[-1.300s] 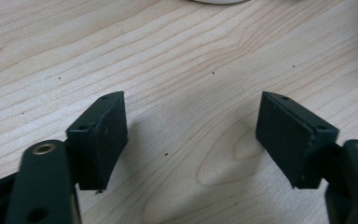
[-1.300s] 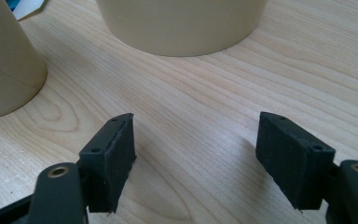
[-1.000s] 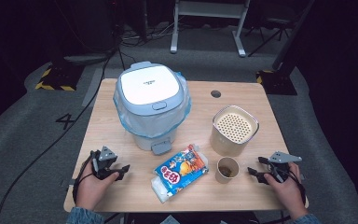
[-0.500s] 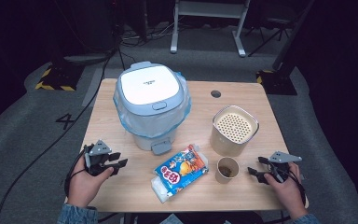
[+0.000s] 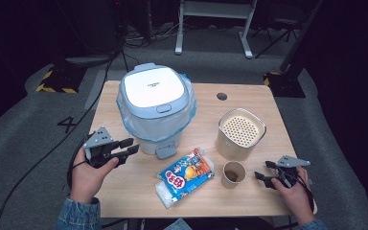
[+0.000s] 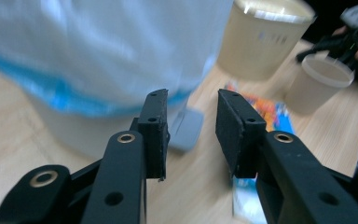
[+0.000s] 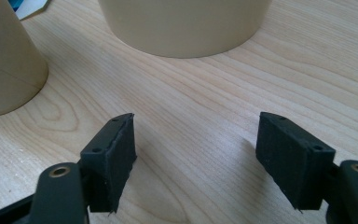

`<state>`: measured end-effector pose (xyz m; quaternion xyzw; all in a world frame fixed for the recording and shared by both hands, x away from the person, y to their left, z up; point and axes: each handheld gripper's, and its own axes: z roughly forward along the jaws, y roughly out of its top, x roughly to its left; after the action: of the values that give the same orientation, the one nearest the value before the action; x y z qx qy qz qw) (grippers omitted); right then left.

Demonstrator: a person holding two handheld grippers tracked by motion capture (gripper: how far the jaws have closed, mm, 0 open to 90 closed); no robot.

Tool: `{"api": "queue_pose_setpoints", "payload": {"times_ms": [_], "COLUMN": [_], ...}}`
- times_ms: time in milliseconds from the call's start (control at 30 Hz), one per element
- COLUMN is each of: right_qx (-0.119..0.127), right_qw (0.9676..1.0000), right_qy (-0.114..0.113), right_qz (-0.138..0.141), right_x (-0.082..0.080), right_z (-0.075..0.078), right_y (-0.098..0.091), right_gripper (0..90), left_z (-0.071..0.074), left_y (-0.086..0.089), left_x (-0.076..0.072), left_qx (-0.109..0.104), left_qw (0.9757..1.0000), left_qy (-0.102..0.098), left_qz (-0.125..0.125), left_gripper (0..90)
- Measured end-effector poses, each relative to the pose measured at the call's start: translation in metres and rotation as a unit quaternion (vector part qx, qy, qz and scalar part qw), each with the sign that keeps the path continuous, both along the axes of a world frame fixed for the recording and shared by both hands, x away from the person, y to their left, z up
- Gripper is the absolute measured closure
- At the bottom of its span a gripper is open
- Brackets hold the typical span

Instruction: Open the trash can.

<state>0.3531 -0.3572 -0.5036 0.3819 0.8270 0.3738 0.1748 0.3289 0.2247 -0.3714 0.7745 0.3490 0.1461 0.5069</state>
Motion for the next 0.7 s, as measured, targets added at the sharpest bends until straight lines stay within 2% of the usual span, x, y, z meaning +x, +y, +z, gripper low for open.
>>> {"api": "queue_pose_setpoints", "payload": {"times_ms": [67,167,267,400,633,700], "right_qx": [0.000,-0.001,0.000,0.000,0.000,0.000], "right_qw": [1.0000,1.0000,1.0000,1.0000,1.0000,1.0000], "right_qy": [0.000,0.000,0.000,0.000,0.000,0.000], "right_qz": [0.000,0.000,0.000,0.000,0.000,0.000], "right_x": [0.000,0.000,0.000,0.000,0.000,0.000], "right_z": [0.000,0.000,0.000,0.000,0.000,0.000], "right_y": [0.000,0.000,0.000,0.000,0.000,0.000], "right_gripper": [28.7,28.7,28.7,28.7,28.7,28.7], "left_z": [0.003,0.014,0.023,0.034,0.052,0.061], "left_y": [-0.001,-0.003,-0.006,-0.009,-0.017,-0.020], "left_x": [0.001,0.005,0.006,0.008,0.015,0.018], "left_qx": [-0.002,-0.016,-0.041,-0.049,-0.021,-0.014], "left_qw": [1.0000,0.9996,0.9984,0.9974,0.9977,0.9975], "left_qy": [-0.007,-0.024,-0.036,-0.047,-0.059,-0.062], "left_qz": [-0.001,-0.005,-0.015,-0.024,-0.026,-0.032], "left_gripper": [66.2,68.9,70.8,73.8,73.5,73.9]}}
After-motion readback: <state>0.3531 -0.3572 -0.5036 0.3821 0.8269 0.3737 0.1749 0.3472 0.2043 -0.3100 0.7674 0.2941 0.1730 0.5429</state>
